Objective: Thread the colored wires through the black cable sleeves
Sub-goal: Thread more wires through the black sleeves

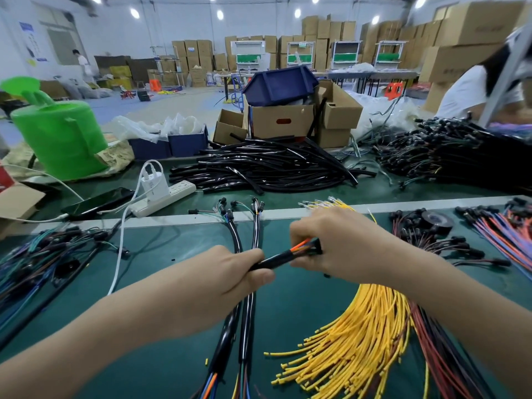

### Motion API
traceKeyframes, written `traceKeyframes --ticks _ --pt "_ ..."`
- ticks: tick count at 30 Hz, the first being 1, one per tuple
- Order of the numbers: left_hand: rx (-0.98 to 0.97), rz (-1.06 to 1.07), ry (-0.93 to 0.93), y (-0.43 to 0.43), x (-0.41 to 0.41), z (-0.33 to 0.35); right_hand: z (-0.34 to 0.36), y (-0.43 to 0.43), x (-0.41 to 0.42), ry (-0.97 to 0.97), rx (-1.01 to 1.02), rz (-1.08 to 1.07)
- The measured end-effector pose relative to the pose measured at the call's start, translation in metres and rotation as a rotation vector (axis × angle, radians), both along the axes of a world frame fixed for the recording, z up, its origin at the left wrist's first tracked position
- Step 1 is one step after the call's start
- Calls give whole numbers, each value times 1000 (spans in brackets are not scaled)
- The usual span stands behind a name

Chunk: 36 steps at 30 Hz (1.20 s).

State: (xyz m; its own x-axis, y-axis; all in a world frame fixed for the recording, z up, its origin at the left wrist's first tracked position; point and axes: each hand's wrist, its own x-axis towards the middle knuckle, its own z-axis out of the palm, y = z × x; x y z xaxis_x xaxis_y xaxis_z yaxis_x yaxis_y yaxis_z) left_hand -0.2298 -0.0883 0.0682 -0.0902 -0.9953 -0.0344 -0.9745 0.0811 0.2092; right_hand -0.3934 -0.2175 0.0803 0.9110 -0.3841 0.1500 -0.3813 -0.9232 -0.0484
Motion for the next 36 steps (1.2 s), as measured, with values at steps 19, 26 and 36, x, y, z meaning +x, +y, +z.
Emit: traceKeyframes --ticks 19,26,36 --pt "72 -77 -27 0 -24 -3 2 22 -2 130 -192 118" --pt "-119 -124 291 -5 -8 -16 -2 24 5 -183 -526 176" --pt "122 177 928 83 61 -51 -37 -54 -24 -84 -553 -414"
